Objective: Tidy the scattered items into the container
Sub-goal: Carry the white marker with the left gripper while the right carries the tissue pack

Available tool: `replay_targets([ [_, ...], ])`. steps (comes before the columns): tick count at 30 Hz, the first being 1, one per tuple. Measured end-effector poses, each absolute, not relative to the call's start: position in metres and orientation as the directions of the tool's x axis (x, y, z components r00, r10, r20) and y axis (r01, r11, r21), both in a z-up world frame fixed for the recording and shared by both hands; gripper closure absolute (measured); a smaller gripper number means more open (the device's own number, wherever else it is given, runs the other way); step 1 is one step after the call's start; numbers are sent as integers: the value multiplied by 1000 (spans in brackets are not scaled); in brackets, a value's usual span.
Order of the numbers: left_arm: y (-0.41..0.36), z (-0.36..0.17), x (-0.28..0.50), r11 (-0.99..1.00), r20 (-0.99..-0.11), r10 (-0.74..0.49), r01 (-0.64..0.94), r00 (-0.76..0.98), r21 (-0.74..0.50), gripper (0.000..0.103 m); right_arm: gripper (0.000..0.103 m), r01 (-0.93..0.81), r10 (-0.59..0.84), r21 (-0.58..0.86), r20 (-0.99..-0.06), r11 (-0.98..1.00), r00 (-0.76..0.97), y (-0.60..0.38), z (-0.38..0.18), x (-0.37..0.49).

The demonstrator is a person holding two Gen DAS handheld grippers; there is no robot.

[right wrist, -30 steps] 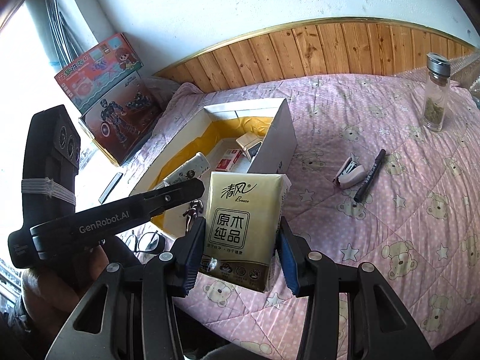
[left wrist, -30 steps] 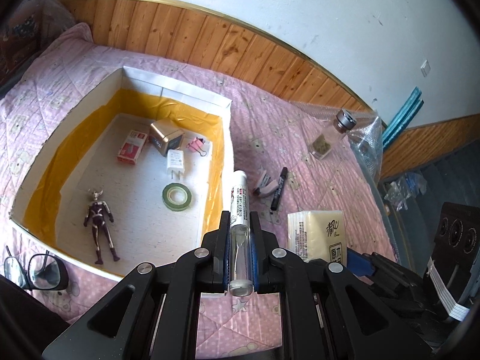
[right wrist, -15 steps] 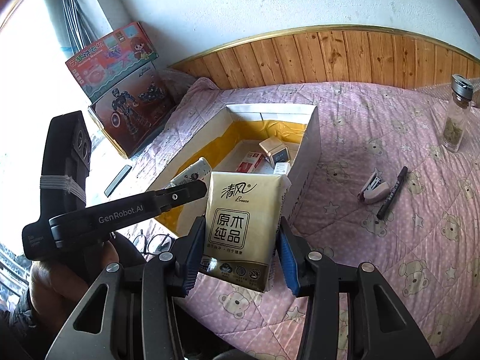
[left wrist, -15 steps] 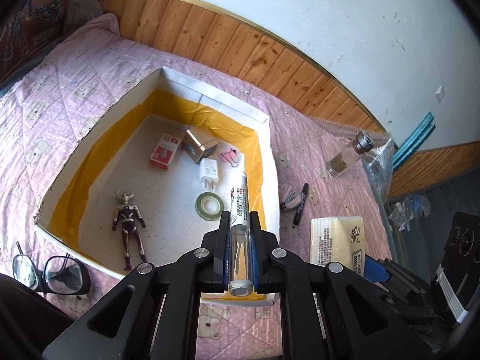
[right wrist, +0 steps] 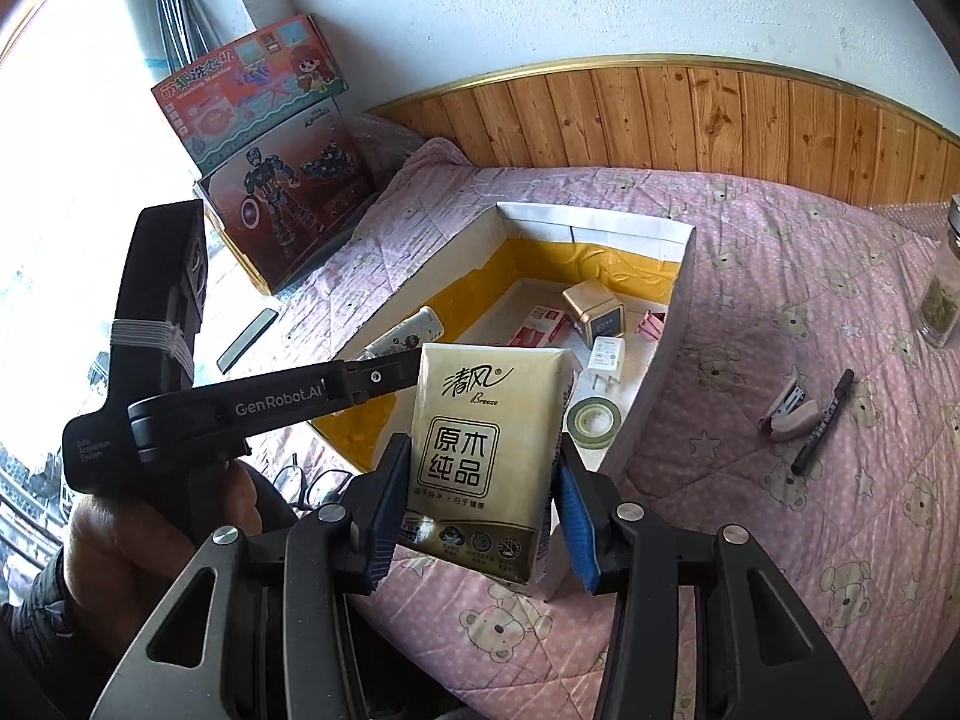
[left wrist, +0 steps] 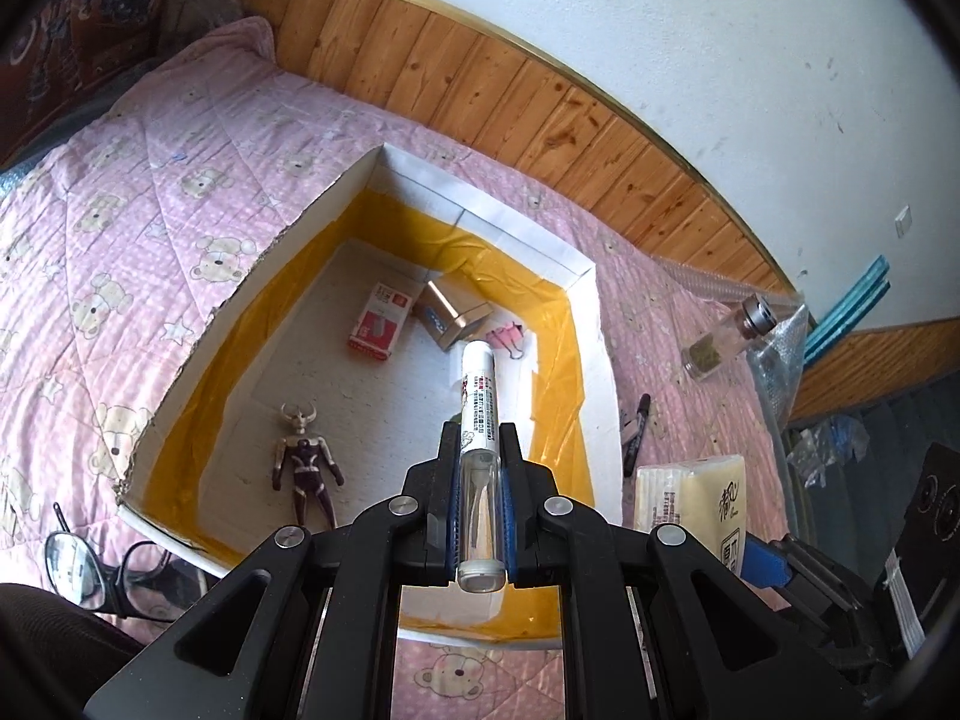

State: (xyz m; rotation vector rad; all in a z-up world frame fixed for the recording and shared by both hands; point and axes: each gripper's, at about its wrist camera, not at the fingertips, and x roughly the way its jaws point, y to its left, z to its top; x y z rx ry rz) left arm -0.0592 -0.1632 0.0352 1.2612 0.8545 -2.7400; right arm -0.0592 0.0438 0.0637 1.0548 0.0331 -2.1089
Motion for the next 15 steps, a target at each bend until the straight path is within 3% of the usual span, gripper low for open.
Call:
replay_targets([
  [15,-188,18,-80,-830,-733,204,283,-649,-482,92,56,691,-611,266,-726,-672,-315,5,50,-71],
])
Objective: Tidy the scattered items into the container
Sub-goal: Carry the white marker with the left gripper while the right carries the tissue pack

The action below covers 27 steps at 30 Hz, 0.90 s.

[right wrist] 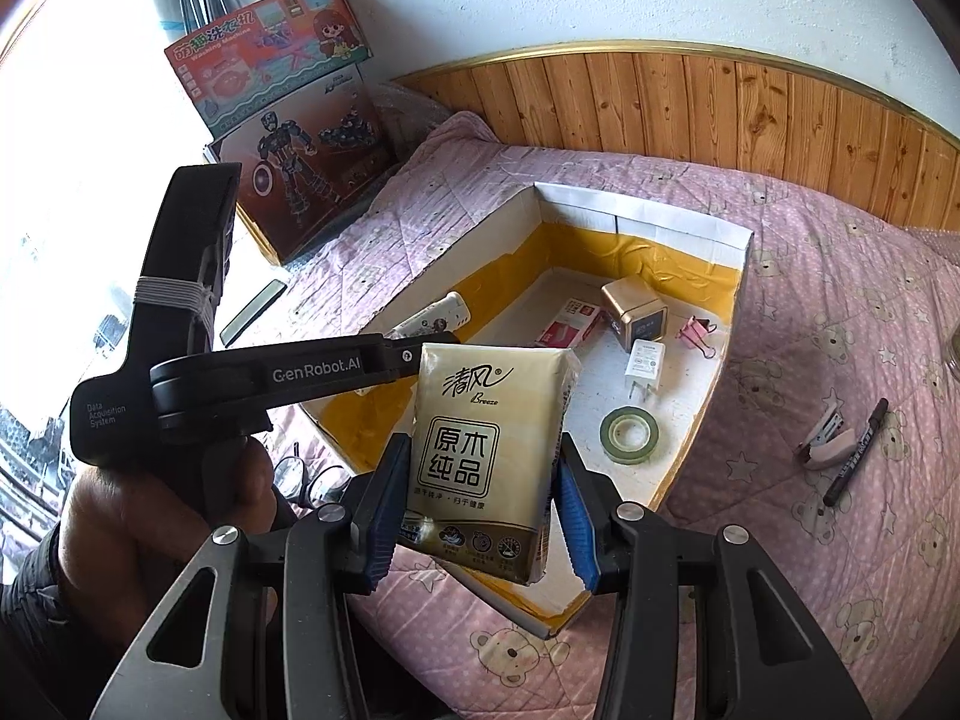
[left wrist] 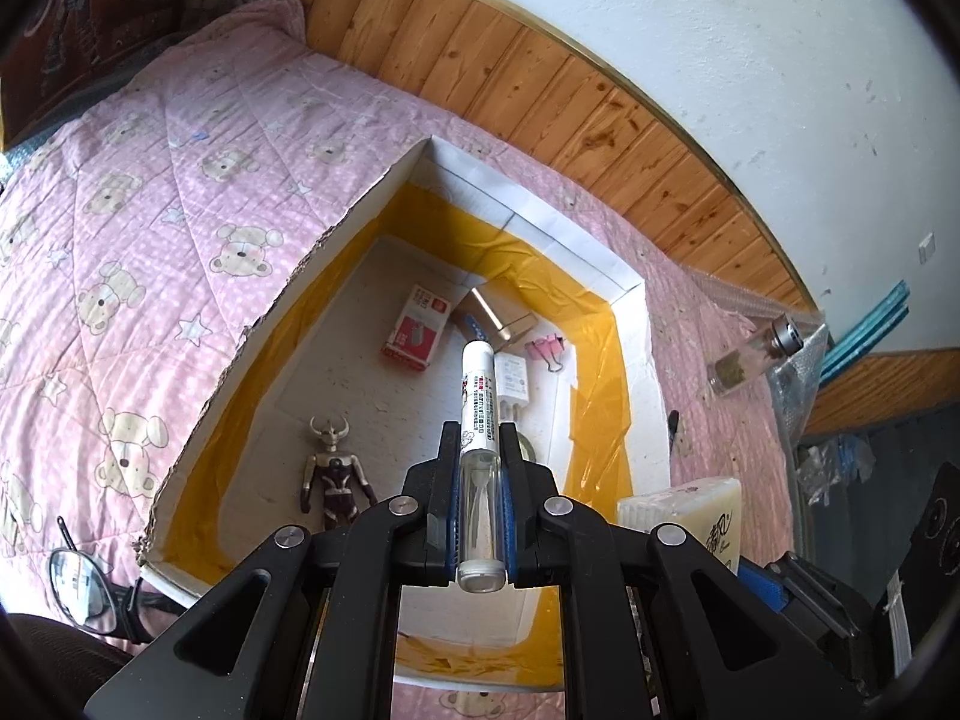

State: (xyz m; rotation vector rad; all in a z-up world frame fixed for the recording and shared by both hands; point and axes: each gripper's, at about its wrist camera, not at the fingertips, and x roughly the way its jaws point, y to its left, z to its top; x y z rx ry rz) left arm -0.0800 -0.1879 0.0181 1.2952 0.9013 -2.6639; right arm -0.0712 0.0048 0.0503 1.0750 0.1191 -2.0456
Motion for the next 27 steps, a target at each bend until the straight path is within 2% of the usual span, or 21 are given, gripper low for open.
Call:
replay_targets([
  [27,-156,-4,-98,-849,-783,277,239,-557,-471,92,56,662,-547,246,-784,-708,-293,-31,44,-153],
])
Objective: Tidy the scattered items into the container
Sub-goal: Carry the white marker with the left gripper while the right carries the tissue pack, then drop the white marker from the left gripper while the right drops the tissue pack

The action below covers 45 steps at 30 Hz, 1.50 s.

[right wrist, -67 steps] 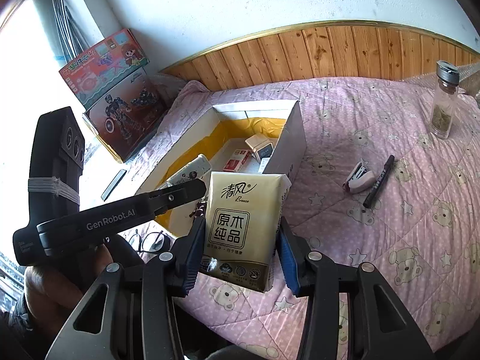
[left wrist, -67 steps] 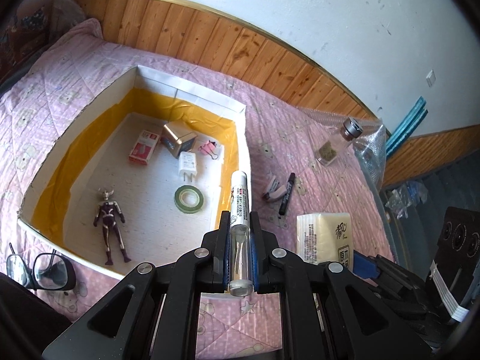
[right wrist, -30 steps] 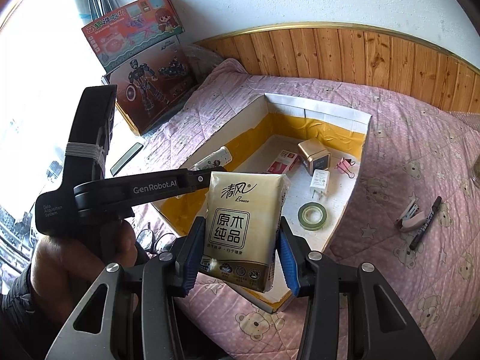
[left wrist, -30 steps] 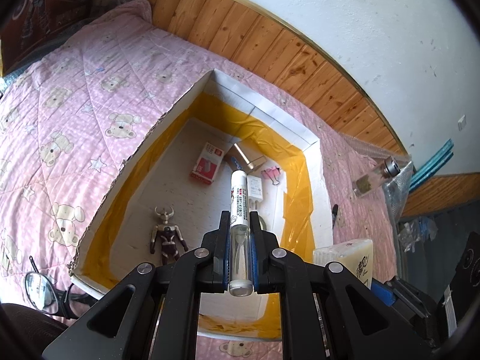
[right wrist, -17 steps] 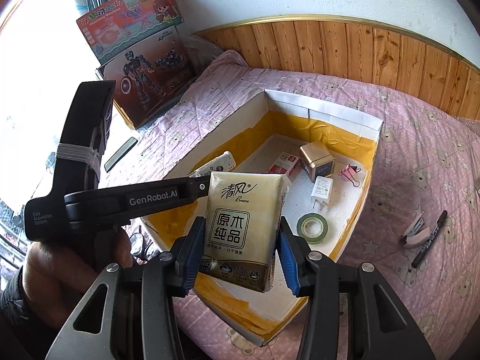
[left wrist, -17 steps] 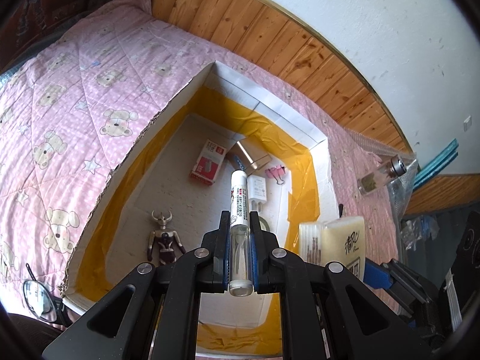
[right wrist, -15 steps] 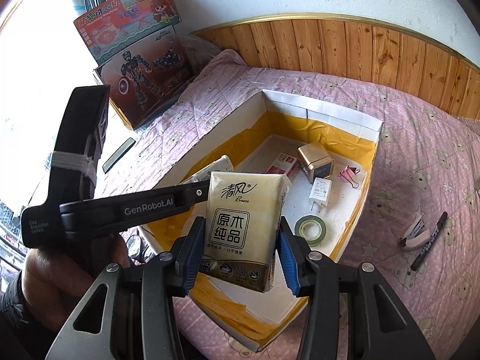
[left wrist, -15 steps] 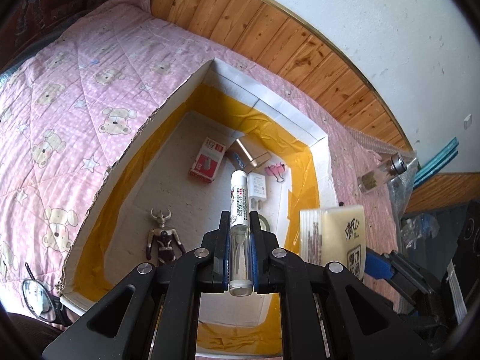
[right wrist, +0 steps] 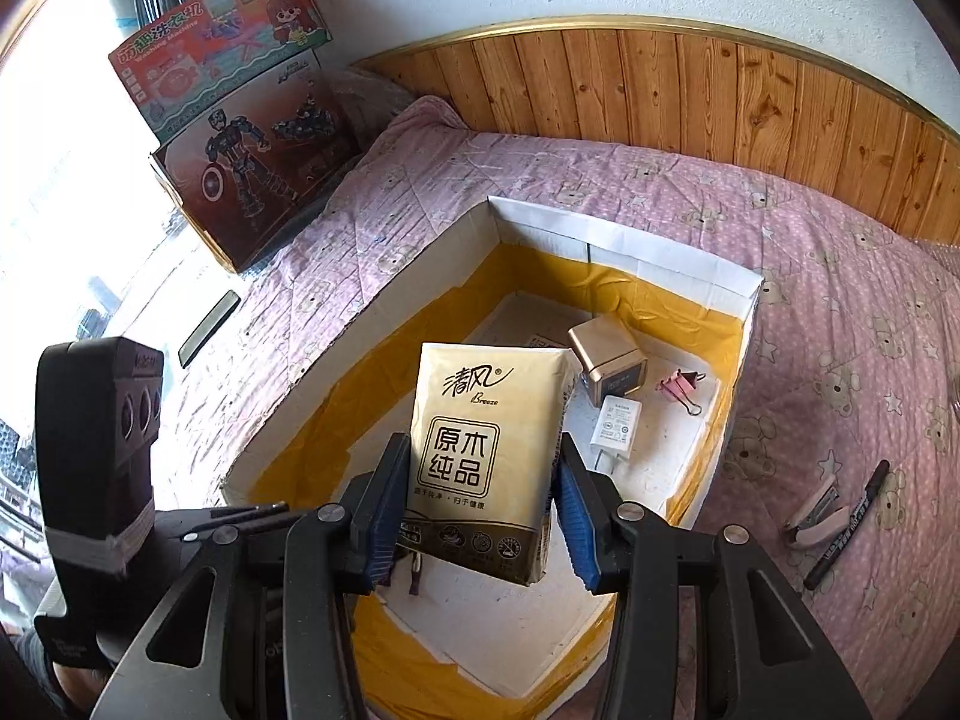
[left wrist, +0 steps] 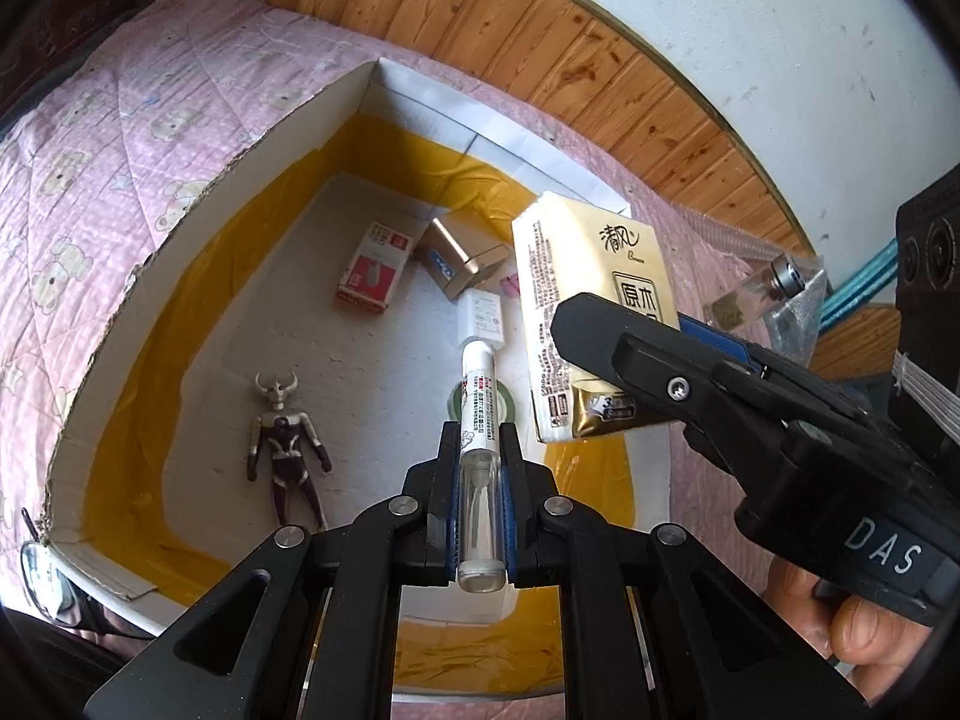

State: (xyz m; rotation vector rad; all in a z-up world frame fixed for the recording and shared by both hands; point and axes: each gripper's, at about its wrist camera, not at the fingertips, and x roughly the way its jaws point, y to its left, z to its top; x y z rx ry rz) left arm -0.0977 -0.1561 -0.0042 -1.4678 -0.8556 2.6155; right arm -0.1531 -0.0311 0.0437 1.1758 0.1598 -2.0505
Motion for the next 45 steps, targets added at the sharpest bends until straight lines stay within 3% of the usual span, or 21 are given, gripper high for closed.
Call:
replay_targets([
  [24,-164,-30,-106,-792,-815,291,351,-502,-499,92,53,595,-448,281,-881,-753,-151,-68,-4,-200],
  [45,-145,0,-79,-871,-830,168,314,-531,-377,82,51,603,-506,324,-849,-729,-155,-47,11,-176],
])
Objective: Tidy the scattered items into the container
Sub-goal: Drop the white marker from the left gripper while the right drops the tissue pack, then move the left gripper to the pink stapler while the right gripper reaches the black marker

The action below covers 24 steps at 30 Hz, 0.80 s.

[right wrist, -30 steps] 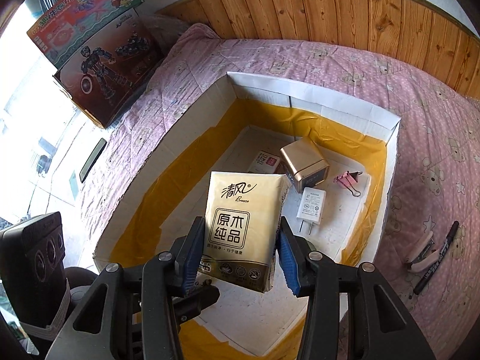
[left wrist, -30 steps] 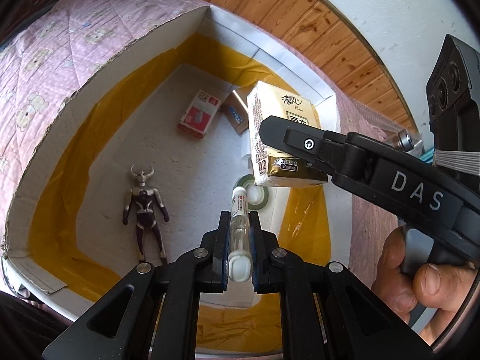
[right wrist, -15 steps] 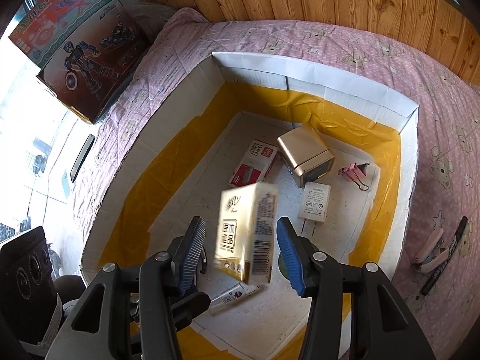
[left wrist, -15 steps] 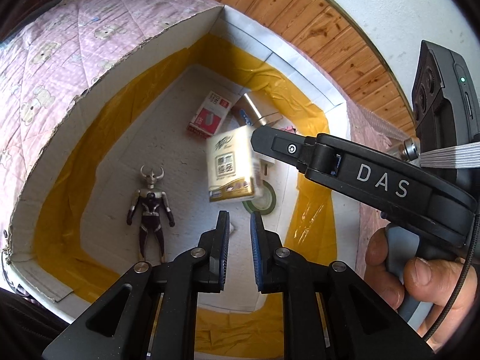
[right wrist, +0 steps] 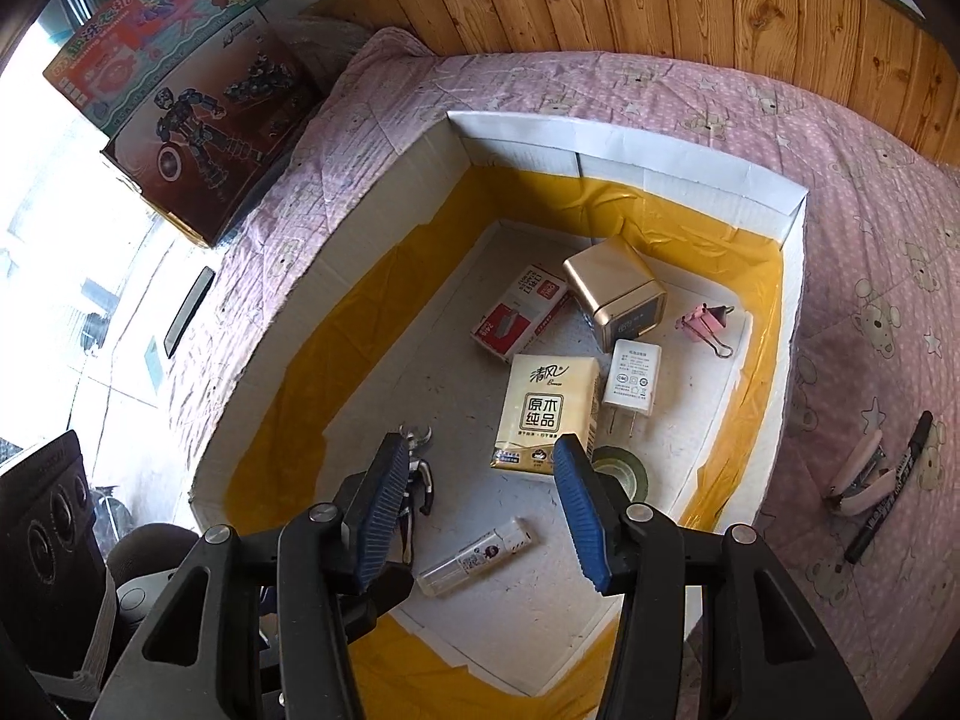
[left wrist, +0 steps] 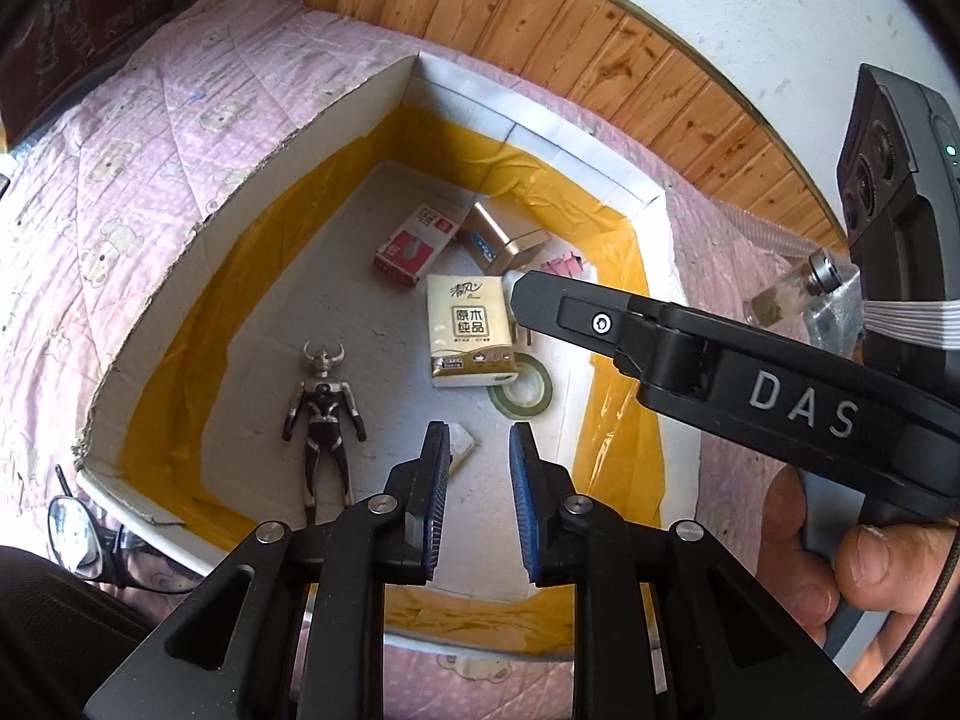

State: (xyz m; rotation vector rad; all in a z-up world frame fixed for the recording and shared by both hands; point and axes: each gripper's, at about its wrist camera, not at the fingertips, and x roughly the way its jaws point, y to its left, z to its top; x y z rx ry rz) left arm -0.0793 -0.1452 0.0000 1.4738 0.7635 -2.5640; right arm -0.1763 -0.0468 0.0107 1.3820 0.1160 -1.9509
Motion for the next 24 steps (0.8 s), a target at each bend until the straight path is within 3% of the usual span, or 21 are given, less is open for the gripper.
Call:
replay_targets([
  [10,-126,40,-55,-921,-789,49,277,-613,-273,80,51,706,-603,232,-726,-669,-332,-19,67,-126],
  [24,-82,75,-21,-957,-686,52,159,-725,-241,74,52,664,-722,356,-549,-657,-421,64,80,-84],
])
